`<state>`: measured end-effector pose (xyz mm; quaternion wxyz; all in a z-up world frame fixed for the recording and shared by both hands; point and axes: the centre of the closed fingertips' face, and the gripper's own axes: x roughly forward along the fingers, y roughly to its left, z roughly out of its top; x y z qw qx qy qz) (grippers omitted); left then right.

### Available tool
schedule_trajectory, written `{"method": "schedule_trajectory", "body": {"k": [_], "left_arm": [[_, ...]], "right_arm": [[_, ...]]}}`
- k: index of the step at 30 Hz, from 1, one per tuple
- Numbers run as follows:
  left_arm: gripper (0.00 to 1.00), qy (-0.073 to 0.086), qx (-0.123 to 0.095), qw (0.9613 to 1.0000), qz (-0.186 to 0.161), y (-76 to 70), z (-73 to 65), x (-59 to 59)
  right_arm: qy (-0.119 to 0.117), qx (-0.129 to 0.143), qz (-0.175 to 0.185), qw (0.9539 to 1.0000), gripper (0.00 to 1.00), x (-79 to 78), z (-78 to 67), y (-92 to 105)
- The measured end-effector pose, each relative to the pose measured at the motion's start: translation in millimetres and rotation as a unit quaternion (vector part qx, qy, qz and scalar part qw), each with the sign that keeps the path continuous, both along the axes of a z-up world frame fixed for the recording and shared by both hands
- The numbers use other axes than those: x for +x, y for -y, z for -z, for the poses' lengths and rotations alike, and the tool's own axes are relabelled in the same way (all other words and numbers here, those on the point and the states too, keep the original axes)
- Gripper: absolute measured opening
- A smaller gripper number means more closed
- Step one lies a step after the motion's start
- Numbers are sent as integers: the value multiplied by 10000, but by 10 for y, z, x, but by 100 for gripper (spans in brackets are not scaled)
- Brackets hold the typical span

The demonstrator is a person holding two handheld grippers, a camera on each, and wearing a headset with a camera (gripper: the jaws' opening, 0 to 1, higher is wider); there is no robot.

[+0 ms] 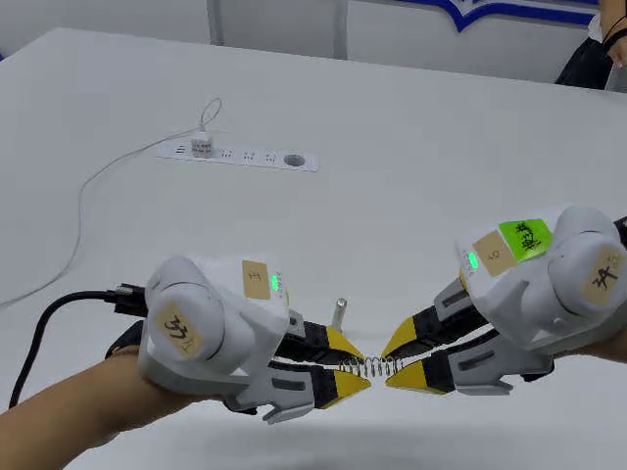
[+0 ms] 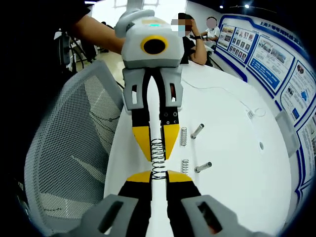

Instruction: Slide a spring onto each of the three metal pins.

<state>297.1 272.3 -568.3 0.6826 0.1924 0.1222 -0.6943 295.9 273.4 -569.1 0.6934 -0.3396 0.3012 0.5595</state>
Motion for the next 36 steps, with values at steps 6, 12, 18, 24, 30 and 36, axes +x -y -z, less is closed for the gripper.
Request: {"method": "schedule_trajectory", "body": {"k": [6, 12, 18, 24, 30, 36], "left_arm": [[10, 81, 67, 9999, -31, -21, 25, 27], [10, 99, 89, 9999, -34, -37, 32, 31], [10, 217, 216, 9995, 39, -12, 90, 15], [10, 118, 141, 9998, -35, -23, 70, 24], [10, -48, 26, 9999, -139, -49, 22, 43], [10, -121, -59, 9998, -161, -23, -2, 36]], "right_arm": [[-29, 212, 36, 9998, 10, 7, -92, -56], [-91, 419, 127, 9990, 11, -4, -133, -97], [-83, 527, 152, 9985, 11, -16, -173, -142], [-101, 703, 236, 9972, 10, -6, -224, -170], [-254, 1138, 491, 9920, 10, 28, -304, -216], [-335, 1556, 596, 9855, 10, 43, -406, -314]]}}
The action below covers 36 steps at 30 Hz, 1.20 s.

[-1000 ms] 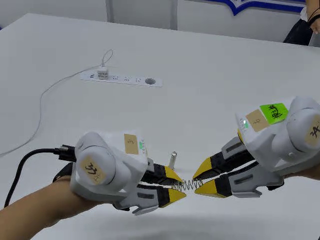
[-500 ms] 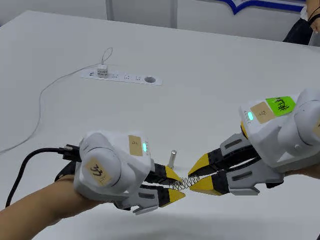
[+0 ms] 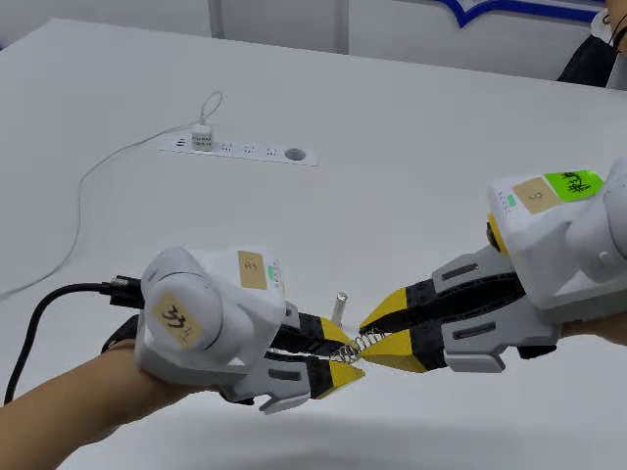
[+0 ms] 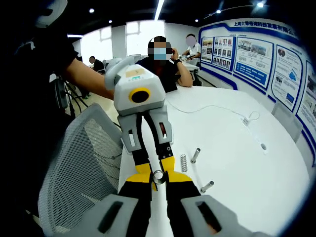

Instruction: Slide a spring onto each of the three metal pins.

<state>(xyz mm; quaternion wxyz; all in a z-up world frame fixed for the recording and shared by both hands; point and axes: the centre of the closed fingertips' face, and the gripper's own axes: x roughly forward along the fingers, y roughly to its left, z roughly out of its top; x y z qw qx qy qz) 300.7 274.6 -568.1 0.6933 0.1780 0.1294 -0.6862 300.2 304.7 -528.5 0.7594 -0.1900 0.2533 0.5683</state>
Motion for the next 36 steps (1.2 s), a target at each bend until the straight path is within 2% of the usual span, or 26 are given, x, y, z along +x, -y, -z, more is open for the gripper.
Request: {"method": "schedule_trajectory", "body": {"k": [5, 10, 13, 17, 19, 20, 21, 23, 25, 27, 33, 34, 36], "left_arm": [[10, 5, -32, 10000, -13, 41, -9, 1], [10, -63, -99, 9999, 5, 56, -31, -14], [10, -116, -128, 9998, -56, 53, -38, 2], [11, -64, -135, 9999, -64, 38, -43, 10], [11, -317, -230, 9991, -146, 30, -63, 9], [11, -379, -268, 9986, -240, 24, -74, 36], [12, -296, -303, 9988, -261, 14, -86, 66], [12, -292, -344, 9986, -292, 13, -106, 87], [13, -223, -414, 9983, -341, 18, -144, 121], [17, -207, -445, 9981, -367, 13, -172, 152], [34, -105, -329, 9981, -505, -63, -141, 230], [36, -50, -291, 9982, -529, -88, -131, 244], [38, -41, -271, 9980, -564, -133, -125, 257]], "right_arm": [[-8, 35, 7, 10000, 10, 7, -18, -31], [-41, 168, 74, 9998, 10, 2, -47, -55], [61, 146, 91, 9998, 10, 9, -57, -72], [118, 123, 107, 9998, 10, 23, -62, -82], [123, 139, 130, 9997, 10, 32, -72, -85], [136, 131, 142, 9997, 10, 38, -75, -84], [172, 117, 170, 9996, 10, 58, -85, -77], [192, 116, 194, 9996, 10, 82, -104, -71], [230, 96, 241, 9994, 10, 120, -120, -57], [271, 87, 279, 9992, 10, 155, -144, -41], [368, 107, 425, 9984, 10, 244, -217, 19], [388, 102, 464, 9981, 10, 263, -222, 46], [396, 100, 536, 9977, 10, 289, -225, 91]]}}
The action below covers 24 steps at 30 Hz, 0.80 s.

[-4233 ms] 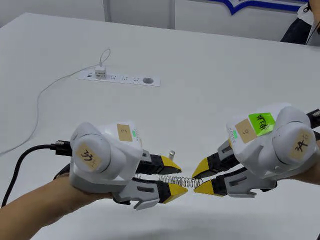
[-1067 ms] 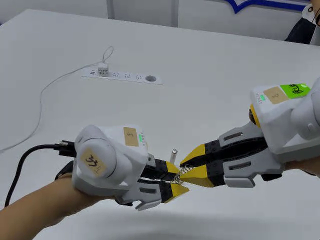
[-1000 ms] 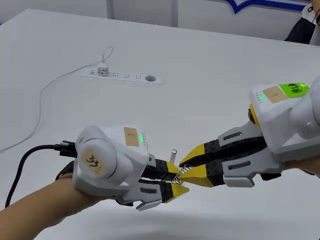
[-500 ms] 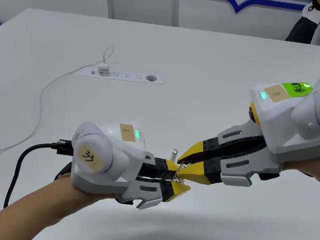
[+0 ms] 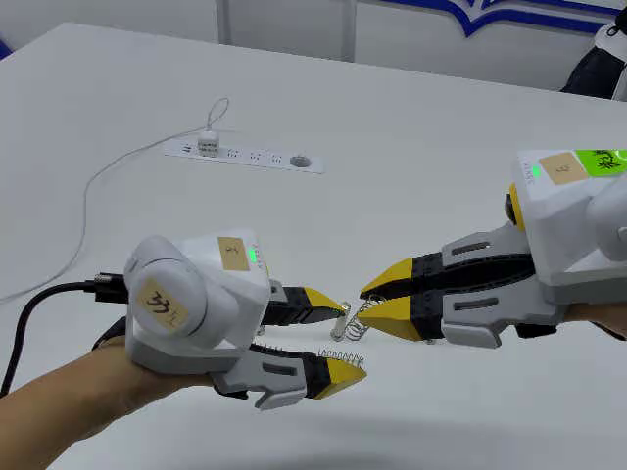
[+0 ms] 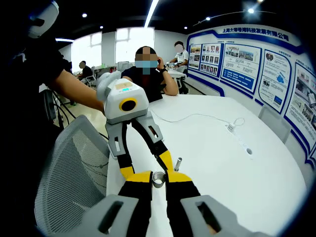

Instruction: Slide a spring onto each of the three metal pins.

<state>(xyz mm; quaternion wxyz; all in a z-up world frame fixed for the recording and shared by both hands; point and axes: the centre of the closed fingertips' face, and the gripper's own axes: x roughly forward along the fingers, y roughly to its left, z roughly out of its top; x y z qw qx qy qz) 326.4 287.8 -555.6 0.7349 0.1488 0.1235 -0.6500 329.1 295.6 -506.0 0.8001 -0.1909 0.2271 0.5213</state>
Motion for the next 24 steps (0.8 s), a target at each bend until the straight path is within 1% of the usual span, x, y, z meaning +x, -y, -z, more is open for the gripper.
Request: {"method": "schedule_trajectory", "body": {"k": [4, 7, 10, 12, 14, 16, 19, 22, 24], "left_arm": [[41, -54, -23, 9999, -115, -75, 6, 35], [43, -43, -13, 9998, -194, -135, 17, 64], [45, -82, -37, 9996, -286, -189, 20, 88], [46, -82, -40, 9995, -317, -212, 22, 96], [46, -62, -25, 9994, -330, -240, 35, 107], [47, -64, 19, 9991, -409, -280, 59, 148], [51, -134, -50, 9986, -510, -328, 52, 189], [54, -129, -45, 9982, -581, -378, 57, 224], [58, -121, -40, 9977, -668, -422, 62, 268]], "right_arm": [[13, -46, 129, 9999, 10, 40, 26, 87], [20, -67, 251, 9997, 10, 74, 47, 162], [26, -98, 377, 9992, 10, 113, 67, 254], [34, -121, 449, 9989, 10, 137, 78, 305], [48, -200, 514, 9985, 10, 161, 110, 377], [45, -225, 625, 9978, 10, 194, 133, 459], [9, -245, 806, 9964, 10, 243, 165, 586], [31, -314, 950, 9950, 10, 291, 192, 710], [23, -323, 1097, 9934, 10, 331, 207, 803]]}}
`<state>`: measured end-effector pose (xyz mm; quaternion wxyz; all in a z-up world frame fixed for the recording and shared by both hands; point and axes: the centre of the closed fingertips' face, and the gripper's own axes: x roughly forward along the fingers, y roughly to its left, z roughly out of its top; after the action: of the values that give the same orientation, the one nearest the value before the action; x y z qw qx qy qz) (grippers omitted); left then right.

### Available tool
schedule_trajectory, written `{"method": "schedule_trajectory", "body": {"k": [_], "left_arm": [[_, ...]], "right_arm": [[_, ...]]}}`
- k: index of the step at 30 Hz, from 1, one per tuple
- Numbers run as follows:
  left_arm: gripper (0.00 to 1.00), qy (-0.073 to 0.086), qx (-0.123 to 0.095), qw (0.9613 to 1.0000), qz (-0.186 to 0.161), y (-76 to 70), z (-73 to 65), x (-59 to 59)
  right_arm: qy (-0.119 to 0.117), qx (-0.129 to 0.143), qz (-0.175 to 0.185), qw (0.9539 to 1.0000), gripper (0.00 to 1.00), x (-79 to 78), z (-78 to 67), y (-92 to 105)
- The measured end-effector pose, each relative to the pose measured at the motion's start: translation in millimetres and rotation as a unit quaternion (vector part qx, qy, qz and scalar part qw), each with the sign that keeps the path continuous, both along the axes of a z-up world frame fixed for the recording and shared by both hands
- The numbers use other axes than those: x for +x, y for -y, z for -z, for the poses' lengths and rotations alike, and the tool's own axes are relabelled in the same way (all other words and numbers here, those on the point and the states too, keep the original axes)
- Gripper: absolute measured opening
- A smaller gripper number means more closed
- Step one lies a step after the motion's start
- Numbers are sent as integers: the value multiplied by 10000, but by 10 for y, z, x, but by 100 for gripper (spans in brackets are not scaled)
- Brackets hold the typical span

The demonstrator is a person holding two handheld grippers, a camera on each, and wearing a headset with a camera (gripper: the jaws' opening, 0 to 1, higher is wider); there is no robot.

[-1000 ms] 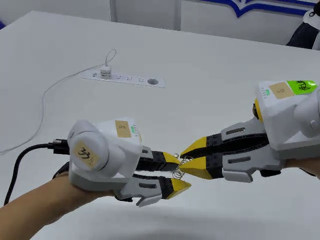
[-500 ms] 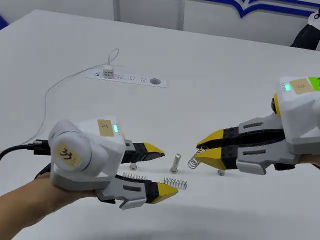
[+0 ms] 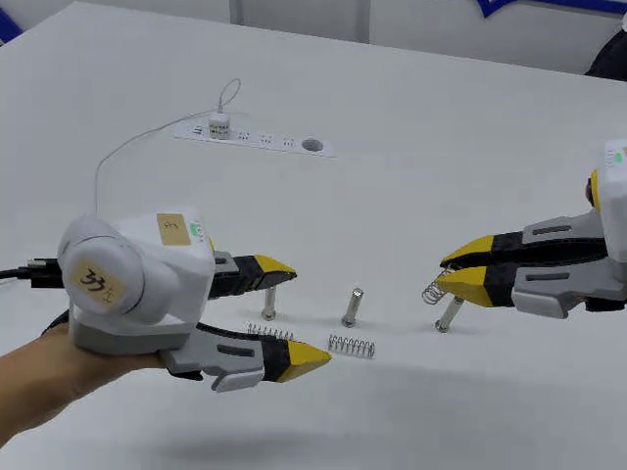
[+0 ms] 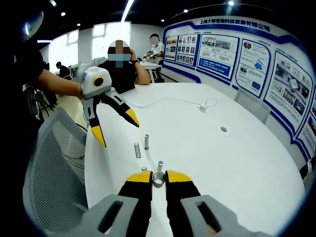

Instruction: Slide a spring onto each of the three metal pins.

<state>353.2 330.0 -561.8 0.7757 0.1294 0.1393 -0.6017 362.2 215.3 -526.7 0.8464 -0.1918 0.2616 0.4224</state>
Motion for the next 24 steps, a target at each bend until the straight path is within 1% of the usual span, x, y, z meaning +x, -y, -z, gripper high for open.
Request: {"method": "schedule_trajectory", "body": {"k": [3, 4, 8, 13, 14, 18, 20, 24], "left_arm": [[64, -1, -15, 9999, -164, -67, 2, 71], [66, 13, -10, 9997, -228, -95, 1, 96], [70, -38, -50, 9993, -360, -166, -10, 147], [75, -38, 34, 9986, -532, -283, 35, 216], [76, -49, 39, 9984, -561, -302, 40, 226], [82, -138, 50, 9976, -671, -373, 56, 253], [86, -143, 78, 9971, -746, -408, 70, 271], [91, -179, 76, 9962, -853, -461, 83, 288]], "right_arm": [[-4, -10, 161, 9999, 10, 52, 19, 117], [-12, -39, 212, 9998, 10, 69, 33, 163], [-29, -56, 374, 9993, 10, 115, 59, 268], [-57, -120, 530, 9985, 10, 168, 113, 385], [-33, -146, 574, 9982, 10, 183, 119, 408], [-50, -162, 664, 9976, 10, 222, 151, 470], [-70, -169, 707, 9973, 10, 246, 172, 494], [-133, -217, 764, 9968, 10, 278, 237, 525]]}}
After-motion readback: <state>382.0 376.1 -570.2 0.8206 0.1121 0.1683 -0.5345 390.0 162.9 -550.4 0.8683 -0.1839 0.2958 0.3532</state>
